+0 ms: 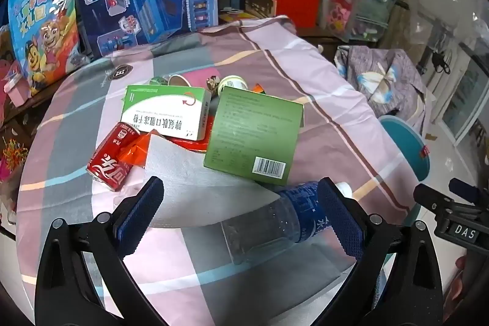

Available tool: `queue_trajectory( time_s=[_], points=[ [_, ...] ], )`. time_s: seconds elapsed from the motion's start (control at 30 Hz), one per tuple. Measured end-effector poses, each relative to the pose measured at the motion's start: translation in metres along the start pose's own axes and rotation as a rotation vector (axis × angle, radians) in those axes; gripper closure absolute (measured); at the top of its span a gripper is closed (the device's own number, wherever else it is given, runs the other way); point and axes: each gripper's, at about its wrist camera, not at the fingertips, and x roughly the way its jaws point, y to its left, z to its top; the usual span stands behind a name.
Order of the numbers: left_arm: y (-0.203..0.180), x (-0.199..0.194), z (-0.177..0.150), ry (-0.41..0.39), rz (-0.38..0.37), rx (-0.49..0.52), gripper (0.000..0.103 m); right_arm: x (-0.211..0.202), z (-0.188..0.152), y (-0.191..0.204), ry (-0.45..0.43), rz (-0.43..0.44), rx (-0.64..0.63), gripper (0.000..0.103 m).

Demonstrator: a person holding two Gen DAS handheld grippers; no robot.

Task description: Collect trash

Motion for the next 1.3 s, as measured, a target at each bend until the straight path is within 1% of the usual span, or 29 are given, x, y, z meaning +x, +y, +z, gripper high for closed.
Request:
queue_trajectory(
  time_s=[0.1,0.13,0.23,0.37,0.67,1.03,1.3],
  points=[
    [0.0,0.0,0.0,0.0,-0.001,-0.003,0.003,0.0,-0.001,0.003,-0.007,-0.006,0.005,0.006],
    [0.0,0.0,0.0,0.0,-0.002,-0.004,0.003,-0.001,0.005,-0.002,0.001,0.002,0.018,0.006],
    [-0.005,-0.007,0.004,-0.006,-0.003,-0.006,0.003,-0.008,0.006,-0.006,-0.006,0.007,0.025,0.006],
    [-0.007,-0.006,0.003,-0.005,-0.007,-0.005,0.003,-0.008,0.007,-0.009,-0.005,0.003,0.026,0.006],
    [0.004,-0.001,0.003,0.014,-0.039,-0.034,0.003,-0.008,0.006,-0.008,-0.012,-0.012,0.022,0.006],
    [0.003,0.002,0.0,0.013,-0.04,-0.036,0.003,-0.008,0.008,-0.009,-0.008,-0.019,0.017,0.006],
    [0.003,0.0,-0.002,-0.008,-0.032,-0.03,0.003,-0.005,0.007,-0.01,-0.002,-0.023,0.023,0.006]
  ],
)
